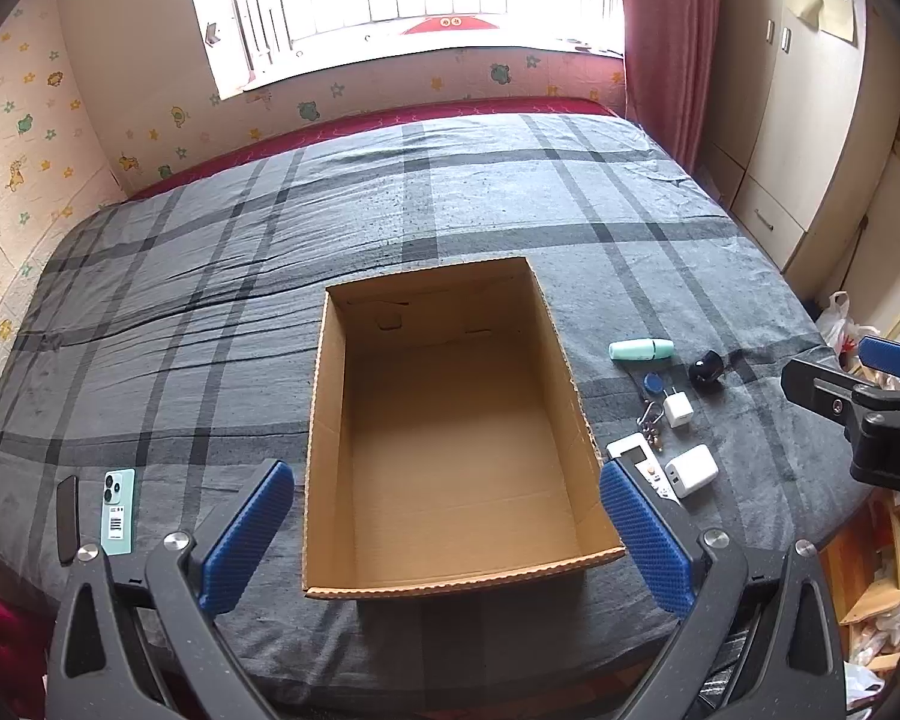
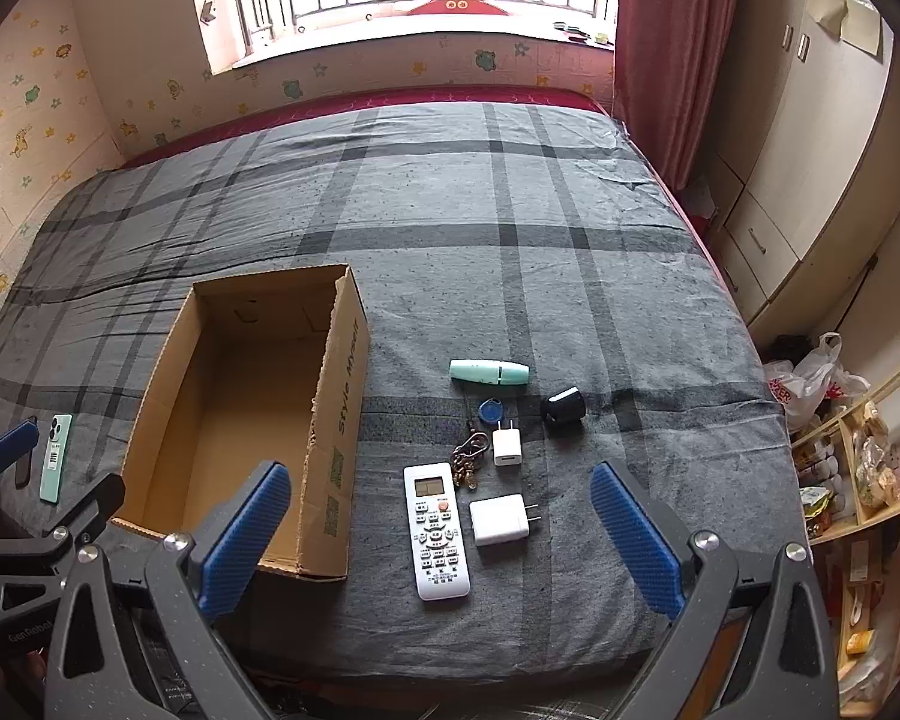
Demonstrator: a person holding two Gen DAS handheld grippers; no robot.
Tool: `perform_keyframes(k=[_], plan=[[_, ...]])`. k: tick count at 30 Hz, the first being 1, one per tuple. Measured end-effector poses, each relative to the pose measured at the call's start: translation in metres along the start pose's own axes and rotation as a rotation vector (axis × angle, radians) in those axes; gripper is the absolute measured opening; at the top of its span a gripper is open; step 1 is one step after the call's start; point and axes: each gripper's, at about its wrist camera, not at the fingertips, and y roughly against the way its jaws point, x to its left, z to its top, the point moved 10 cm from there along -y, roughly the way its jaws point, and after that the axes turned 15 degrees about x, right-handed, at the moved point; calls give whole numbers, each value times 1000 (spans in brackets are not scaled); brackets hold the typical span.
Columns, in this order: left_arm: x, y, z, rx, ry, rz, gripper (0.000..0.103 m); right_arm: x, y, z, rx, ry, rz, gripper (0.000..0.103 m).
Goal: Organize rigid objects
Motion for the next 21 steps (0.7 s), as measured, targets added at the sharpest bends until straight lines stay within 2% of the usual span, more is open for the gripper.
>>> perform_keyframes(k=[3, 4, 21], plan=[[-1, 0, 0, -1, -2, -2, 103, 1, 0, 1, -2, 3, 1, 102], [-1, 0, 0, -1, -4, -2, 103, -11, -12, -5, -8, -3, 7, 102], [1, -1, 0, -4, 1, 3, 103, -5, -9, -1, -4, -3, 8, 102]])
